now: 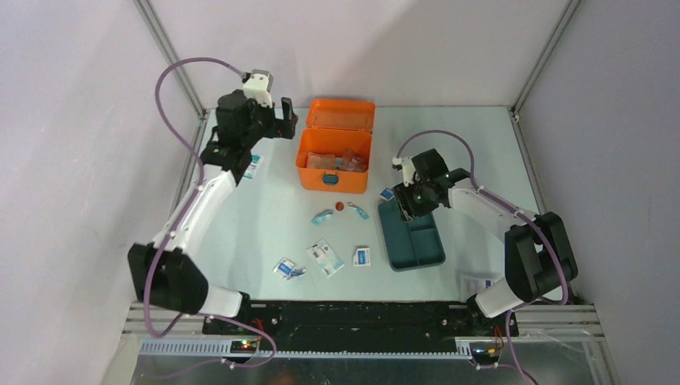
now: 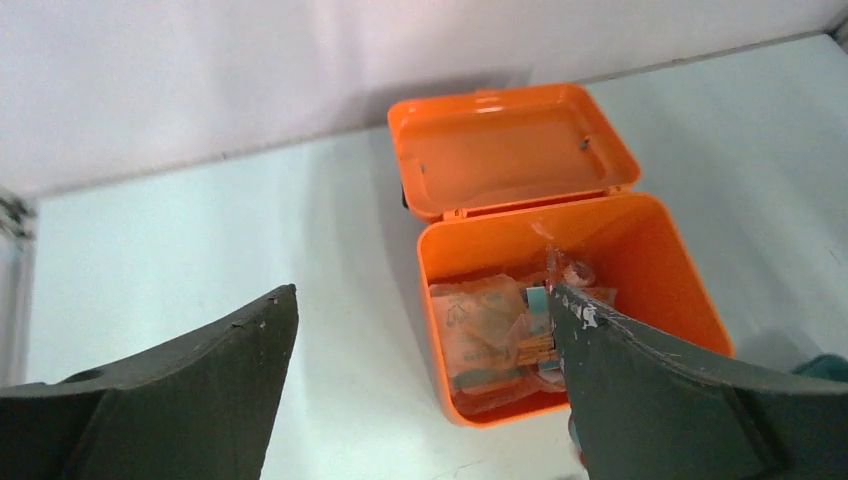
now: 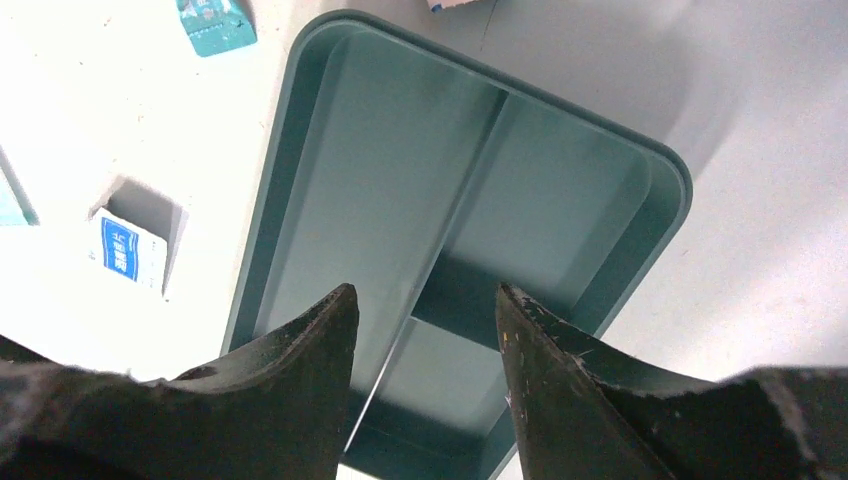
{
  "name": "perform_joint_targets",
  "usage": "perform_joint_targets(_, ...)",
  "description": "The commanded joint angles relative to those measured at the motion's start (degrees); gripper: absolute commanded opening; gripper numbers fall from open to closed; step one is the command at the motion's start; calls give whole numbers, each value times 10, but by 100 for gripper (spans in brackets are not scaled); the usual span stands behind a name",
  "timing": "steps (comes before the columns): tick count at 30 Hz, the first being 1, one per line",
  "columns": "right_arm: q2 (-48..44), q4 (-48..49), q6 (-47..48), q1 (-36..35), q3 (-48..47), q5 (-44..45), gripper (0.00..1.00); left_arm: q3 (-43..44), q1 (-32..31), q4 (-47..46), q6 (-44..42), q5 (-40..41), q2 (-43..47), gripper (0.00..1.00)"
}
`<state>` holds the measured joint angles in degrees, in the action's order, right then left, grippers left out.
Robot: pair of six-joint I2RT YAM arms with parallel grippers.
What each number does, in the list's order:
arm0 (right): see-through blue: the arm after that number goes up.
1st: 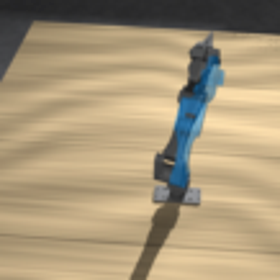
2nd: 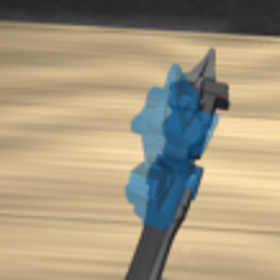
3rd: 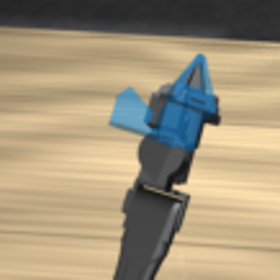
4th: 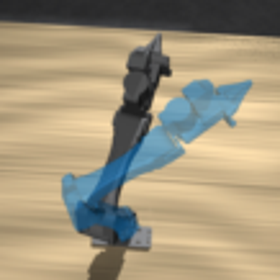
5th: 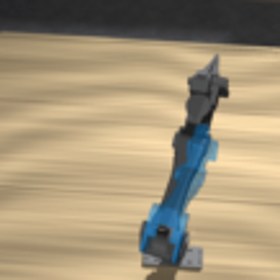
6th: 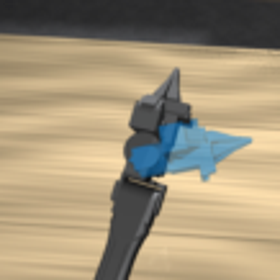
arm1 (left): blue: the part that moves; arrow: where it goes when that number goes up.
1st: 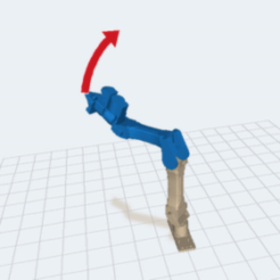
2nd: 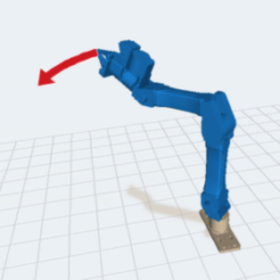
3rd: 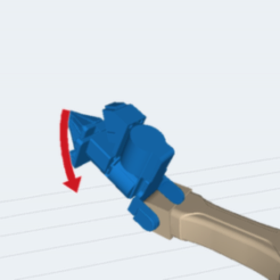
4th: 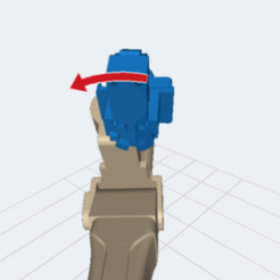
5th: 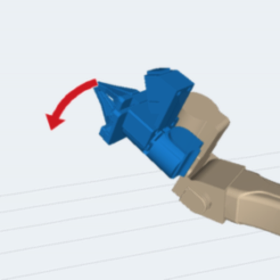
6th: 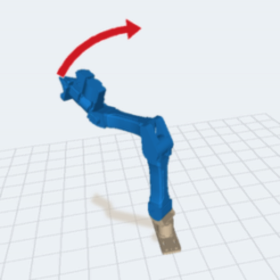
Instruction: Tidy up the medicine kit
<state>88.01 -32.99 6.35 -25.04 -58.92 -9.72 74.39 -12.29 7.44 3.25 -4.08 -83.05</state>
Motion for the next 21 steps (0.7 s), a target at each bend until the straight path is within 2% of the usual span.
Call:
perform_joint_targets(1, -20, -29, -6, -3, 21, -4, 58, -14, 0, 61, -122, -70, 47, 100)
perform_joint_targets(8, -50, -17, -13, -4, 63, -11, 49, -45, -1, 148, -81, -120, 93, 100)
perform_joint_targets(12, -54, 0, -14, -8, 85, -14, 43, -66, -2, 165, -40, -171, 116, 100)
perform_joint_targets(14, -48, 6, -16, -13, 91, -16, 41, -79, -7, 167, -4, -164, 122, 100)
perform_joint_targets(21, 3, 21, -23, -18, 91, -19, 28, -87, -7, 167, -20, -233, 144, 100)
